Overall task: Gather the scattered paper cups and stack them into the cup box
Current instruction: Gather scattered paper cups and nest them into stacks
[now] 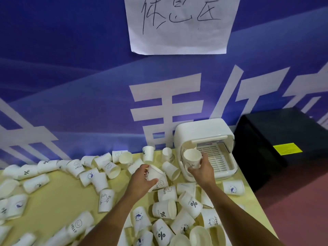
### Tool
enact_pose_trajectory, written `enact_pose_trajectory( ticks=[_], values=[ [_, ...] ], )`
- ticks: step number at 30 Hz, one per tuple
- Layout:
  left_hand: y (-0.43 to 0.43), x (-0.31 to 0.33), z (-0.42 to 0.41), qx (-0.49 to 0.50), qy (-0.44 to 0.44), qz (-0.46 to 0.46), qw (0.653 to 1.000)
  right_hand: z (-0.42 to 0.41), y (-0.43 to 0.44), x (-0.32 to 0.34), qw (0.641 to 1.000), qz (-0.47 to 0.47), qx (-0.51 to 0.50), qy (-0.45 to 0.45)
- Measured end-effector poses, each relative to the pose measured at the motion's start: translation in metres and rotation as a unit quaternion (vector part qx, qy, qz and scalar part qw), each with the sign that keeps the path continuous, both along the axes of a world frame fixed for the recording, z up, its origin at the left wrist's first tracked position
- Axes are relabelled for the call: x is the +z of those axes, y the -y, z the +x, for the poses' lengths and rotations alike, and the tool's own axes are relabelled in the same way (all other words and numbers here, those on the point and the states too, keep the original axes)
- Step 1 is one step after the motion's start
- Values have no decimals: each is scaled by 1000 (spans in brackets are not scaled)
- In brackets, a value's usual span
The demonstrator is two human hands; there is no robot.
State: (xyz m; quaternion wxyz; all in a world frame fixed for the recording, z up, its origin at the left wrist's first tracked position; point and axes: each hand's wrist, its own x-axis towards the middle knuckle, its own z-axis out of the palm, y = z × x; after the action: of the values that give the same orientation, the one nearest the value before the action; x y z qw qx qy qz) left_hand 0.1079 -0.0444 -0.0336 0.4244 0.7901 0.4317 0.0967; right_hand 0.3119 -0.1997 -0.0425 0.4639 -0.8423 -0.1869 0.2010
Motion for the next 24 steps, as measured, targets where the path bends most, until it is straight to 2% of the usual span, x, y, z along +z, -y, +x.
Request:
enact_pose_trajectory(
  ticks=[6,16,20,22,24],
  values=[
    [-8,-7,-8,24,-17,-7,1000,8,-13,-28,997,-46,-22,57],
    [-2,-20,4,21,-13,-33,999,7,-9,-42,993,-76,-7,92],
    [-3,-17,12,14,4,-38,999,-1,-8,-33,989,-41,-13,141],
    [-4,-15,15,13,19,-39,999,-8,-13,-21,994,-4,17,109],
    [-5,-12,18,9,33,-41,999,-19,-22,-6,996,15,80,27]
  ],
)
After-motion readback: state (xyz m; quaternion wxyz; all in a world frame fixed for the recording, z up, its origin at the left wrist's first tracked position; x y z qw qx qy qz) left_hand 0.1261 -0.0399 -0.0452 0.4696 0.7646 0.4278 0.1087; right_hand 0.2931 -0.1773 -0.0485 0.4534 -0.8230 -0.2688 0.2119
